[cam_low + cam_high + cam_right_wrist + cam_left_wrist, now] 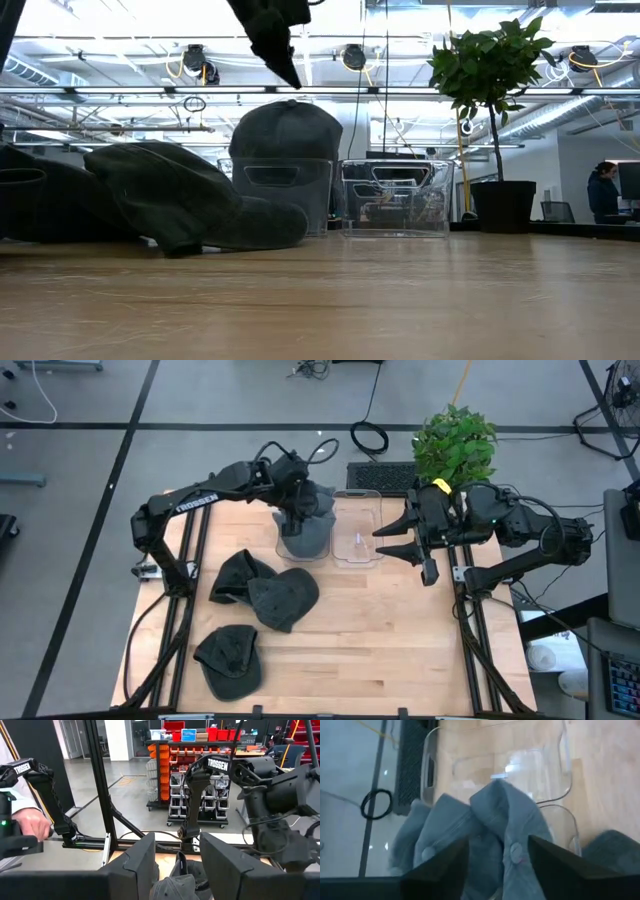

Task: Pick & Place hat
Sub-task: Put the middle black cap into the right transparent bin

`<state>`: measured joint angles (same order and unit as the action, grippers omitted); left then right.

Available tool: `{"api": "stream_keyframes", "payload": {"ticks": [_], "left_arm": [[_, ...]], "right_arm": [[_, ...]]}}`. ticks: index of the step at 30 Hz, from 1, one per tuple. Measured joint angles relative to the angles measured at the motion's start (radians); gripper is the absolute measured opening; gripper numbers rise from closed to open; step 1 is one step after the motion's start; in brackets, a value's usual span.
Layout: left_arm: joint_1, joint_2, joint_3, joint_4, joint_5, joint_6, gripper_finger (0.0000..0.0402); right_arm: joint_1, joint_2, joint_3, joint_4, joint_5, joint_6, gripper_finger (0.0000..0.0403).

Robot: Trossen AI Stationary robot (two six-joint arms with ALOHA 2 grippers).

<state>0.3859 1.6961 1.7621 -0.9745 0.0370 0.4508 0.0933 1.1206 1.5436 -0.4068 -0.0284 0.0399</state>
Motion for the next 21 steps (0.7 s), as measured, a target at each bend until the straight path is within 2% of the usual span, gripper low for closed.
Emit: {"api": "stream_keyframes", "payload": {"ticks": [6, 10, 14, 17, 21], "left_arm": [[-0.002, -0.076, 0.0, 0.042, 0.001, -0.119, 0.0289], [-0.005, -0.166, 0.0, 0.073, 0.023, -0.217, 0.0314], [-0.014, -0.272, 0.001, 0.078, 0.039, -0.312, 0.0328], [-0.018, -0.358, 0.001, 0.09, 0.093, -0.392, 0.0337], [-0.044, -0.478, 0.001, 0.105, 0.149, -0.479, 0.0344]], "right_arm": [[0.0, 0.0, 0.0, 0.0, 0.025, -0.004, 0.0141], [0.0, 0.0, 0.0, 0.008, 0.185, 0.026, 0.0141], [-0.002, 0.0, 0.0, 0.006, 0.21, 0.042, 0.0147], [0.0, 0.0, 0.0, 0.006, 0.207, 0.045, 0.0169], [-0.001, 0.0, 0.0, 0.006, 0.208, 0.053, 0.0227]]}}
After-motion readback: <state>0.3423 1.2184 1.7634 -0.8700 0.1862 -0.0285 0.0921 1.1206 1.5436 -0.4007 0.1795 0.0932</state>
